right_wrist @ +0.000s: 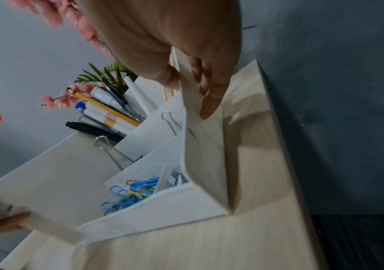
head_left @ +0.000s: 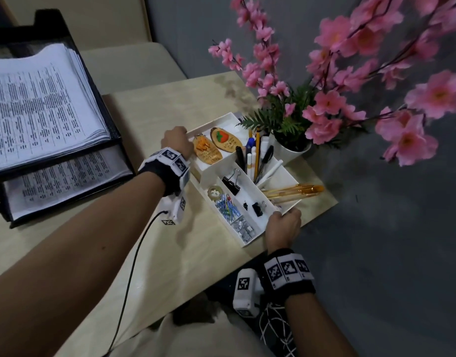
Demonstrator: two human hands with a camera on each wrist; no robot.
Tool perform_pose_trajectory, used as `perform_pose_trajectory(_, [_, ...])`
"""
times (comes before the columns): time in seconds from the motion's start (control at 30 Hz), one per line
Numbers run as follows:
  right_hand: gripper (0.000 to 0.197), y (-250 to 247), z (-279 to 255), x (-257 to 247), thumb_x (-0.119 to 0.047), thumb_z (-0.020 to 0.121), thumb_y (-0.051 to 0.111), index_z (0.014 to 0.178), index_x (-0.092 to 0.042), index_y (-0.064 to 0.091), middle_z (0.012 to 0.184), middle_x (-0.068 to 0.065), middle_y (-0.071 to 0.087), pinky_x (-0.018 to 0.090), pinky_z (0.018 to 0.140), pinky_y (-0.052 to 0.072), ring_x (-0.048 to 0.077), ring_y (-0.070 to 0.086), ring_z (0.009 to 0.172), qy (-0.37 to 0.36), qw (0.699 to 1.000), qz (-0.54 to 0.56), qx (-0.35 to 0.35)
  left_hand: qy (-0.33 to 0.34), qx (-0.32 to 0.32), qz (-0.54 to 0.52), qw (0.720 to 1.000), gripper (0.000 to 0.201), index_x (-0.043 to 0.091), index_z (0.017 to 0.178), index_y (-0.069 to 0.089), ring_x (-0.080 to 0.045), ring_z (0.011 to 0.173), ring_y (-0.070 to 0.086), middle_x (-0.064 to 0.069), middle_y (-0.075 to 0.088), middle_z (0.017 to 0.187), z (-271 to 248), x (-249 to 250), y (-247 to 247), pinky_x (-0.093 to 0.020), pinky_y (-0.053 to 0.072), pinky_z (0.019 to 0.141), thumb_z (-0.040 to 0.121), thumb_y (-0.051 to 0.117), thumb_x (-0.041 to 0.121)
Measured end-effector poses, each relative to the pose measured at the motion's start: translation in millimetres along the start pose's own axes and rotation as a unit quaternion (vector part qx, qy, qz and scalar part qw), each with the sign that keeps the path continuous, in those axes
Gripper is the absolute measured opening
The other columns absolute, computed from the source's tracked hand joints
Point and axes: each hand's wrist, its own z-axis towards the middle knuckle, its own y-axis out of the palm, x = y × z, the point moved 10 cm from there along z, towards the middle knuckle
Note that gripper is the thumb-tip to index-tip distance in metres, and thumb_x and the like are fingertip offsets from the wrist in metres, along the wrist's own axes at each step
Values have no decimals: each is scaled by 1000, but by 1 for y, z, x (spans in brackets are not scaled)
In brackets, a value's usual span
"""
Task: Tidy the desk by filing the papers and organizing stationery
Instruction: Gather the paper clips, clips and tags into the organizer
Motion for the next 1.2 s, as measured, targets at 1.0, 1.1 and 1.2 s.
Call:
perform_pose_trajectory(1.0, [48,215,46,-233,0,89,42,136,-9,41,132,20,51,31,95,40,36,48,120,-253,914,-122,-293,-185,287,-242,908,33,-11,91,64,-34,77,60,-29,68,89,-48,-119,-50,-27,32,63,96,41,12])
perform_pose_trajectory(1.1, [55,229,44,-241,-5,91,41,144,-17,30,138,18,48,34,100,37,36,46,124,-287,891,-111,-333,-193,293,-255,901,34,-11,97,65,-39,86,63,-29,68,95,-41,-120,-50,-35,44,70,96,41,14])
perform_pose_trajectory(1.2, [40,238,53,-244,-18,97,36,137,-13,41,137,18,49,35,104,35,35,45,126,-273,897,-61,-342,-201,275,-282,897,36,-8,100,66,-41,87,64,-29,68,95,-35,-126,-44,-40,50,76,96,41,18])
